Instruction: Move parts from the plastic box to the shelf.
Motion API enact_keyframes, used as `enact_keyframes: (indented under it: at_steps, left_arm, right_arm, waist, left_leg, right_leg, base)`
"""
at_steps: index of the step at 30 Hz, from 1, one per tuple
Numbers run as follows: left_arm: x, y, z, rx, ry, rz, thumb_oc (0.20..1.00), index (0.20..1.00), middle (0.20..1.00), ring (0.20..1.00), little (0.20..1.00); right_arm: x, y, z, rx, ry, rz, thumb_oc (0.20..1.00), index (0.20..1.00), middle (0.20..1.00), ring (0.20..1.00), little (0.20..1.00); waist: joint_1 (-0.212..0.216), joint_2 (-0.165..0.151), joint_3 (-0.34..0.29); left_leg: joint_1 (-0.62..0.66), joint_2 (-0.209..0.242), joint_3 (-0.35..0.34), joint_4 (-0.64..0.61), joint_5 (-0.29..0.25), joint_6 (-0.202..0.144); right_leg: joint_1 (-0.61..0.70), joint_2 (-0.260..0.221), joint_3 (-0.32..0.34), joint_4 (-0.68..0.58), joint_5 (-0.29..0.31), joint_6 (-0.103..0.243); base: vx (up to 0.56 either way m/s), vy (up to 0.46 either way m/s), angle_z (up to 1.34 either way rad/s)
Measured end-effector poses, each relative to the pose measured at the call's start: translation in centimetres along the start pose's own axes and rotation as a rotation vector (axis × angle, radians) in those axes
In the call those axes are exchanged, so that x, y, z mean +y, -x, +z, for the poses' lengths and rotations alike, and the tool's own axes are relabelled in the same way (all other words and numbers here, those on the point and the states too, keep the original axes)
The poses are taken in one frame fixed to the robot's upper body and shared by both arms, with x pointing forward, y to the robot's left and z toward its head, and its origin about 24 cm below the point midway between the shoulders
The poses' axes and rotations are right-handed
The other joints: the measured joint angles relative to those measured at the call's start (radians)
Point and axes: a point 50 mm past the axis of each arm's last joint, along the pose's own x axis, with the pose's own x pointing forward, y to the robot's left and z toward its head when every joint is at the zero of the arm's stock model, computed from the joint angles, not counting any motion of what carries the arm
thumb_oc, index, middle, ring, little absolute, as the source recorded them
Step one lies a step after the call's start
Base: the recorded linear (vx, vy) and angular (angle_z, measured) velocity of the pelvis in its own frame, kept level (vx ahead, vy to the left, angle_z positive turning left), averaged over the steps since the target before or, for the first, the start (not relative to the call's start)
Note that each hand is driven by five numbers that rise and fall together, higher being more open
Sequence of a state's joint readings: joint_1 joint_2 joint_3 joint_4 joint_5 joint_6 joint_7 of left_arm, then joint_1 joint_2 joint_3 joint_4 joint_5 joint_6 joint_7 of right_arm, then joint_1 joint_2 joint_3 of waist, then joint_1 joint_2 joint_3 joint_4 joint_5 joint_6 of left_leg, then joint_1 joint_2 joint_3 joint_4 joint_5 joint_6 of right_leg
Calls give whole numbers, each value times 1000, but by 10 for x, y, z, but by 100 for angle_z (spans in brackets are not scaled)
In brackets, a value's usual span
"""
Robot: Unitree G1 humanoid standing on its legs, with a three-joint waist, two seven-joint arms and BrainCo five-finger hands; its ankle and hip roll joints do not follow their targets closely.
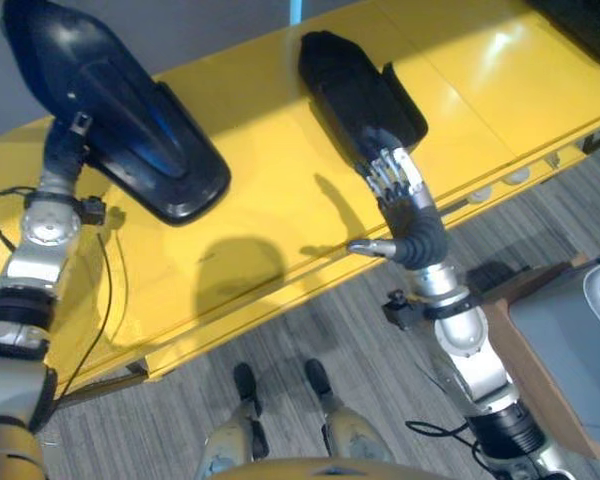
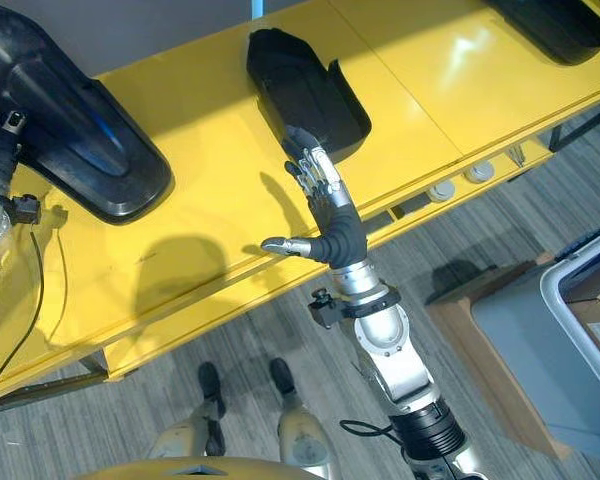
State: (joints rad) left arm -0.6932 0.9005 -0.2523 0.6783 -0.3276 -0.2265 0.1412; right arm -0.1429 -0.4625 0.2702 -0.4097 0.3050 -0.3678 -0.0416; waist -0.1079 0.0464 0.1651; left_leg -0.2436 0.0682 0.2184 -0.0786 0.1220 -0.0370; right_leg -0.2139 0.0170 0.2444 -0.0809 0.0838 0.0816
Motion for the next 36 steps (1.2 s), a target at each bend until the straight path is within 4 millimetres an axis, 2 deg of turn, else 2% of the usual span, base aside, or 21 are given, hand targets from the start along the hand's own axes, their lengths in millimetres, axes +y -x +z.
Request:
enact_keyframes:
  at_steps: [6,8,12,16,26,27,28,29,36]
  left_arm:
    - [30,2,-7,54,-193,-58,200,200,200,200,200]
    - [33,3,-10,75,-247,-76,200,200,200,200,200]
    - [35,4,-14,101,-310,-112,200,200,200,200,200]
    - [22,6,-22,134,-420,-221,200,200,200,200,200]
    - [17,-6,-14,114,-561,-243,200,200,200,200,200]
    - [13,-8,-15,122,-552,-230,269,269,269,269,269]
    - [10,-11,-15,125,-542,-208,598,598,598,598,598]
    - [11,-12,-14,122,-546,-195,1000,1000,1000,1000,1000]
    - [10,-16,-10,112,-510,-98,1000,1000,1000,1000,1000]
  right_arm:
    - [0,1,-3,17,1,10,1000,1000,1000,1000,1000]
    - [-1,2,-7,30,4,7,1000,1000,1000,1000,1000]
    - [-2,0,-7,30,7,10,1000,1000,1000,1000,1000]
    - [-2,-2,-6,21,9,13,1000,1000,1000,1000,1000]
    - [-2,-1,-6,22,10,15,1000,1000,1000,1000,1000]
    - [-2,-1,-7,22,9,16,1000,1000,1000,1000,1000]
    - [-2,-2,-6,20,9,18,1000,1000,1000,1000,1000]
    - [-2,-2,-6,21,9,19,1000,1000,1000,1000,1000]
    - [-4,-1,-6,28,25,27,1000,1000,1000,1000,1000]
  waist:
    - [12,4,23]
    - [19,3,24]
    - [27,2,45]
    - [30,0,53]
    - [23,-1,54]
    - [25,-1,54]
    - [25,-2,54]
    - [23,-4,55]
    - [20,-4,55]
  left_leg:
    - [-1,2,-1,0,1,-1]
    - [-1,3,-1,0,1,-1]
    - [-2,4,-5,0,2,-3]
    - [-6,4,-8,0,2,-3]
    - [-1,5,-8,0,2,-3]
    - [0,5,-8,0,3,-3]
    - [0,5,-9,0,3,-4]
    - [0,5,-9,0,3,-4]
    - [4,5,-15,0,5,-4]
  right_leg:
    - [0,2,-3,0,0,0]
    - [0,3,-5,0,0,0]
    - [2,4,-11,0,0,0]
    - [-1,4,-13,0,0,0]
    - [4,5,-14,0,0,0]
    - [6,5,-14,0,0,0]
    - [6,5,-14,0,0,-1]
    - [6,5,-14,0,1,-1]
    - [12,5,-17,0,1,-2]
  base:
    - [0,0,0]
    - [0,0,0]
    - [-14,-8,4]
    - [-4,-2,1]
    - [0,0,0]
    - [0,0,0]
    - [0,0,0]
    - [0,0,0]
    - [0,-1,1]
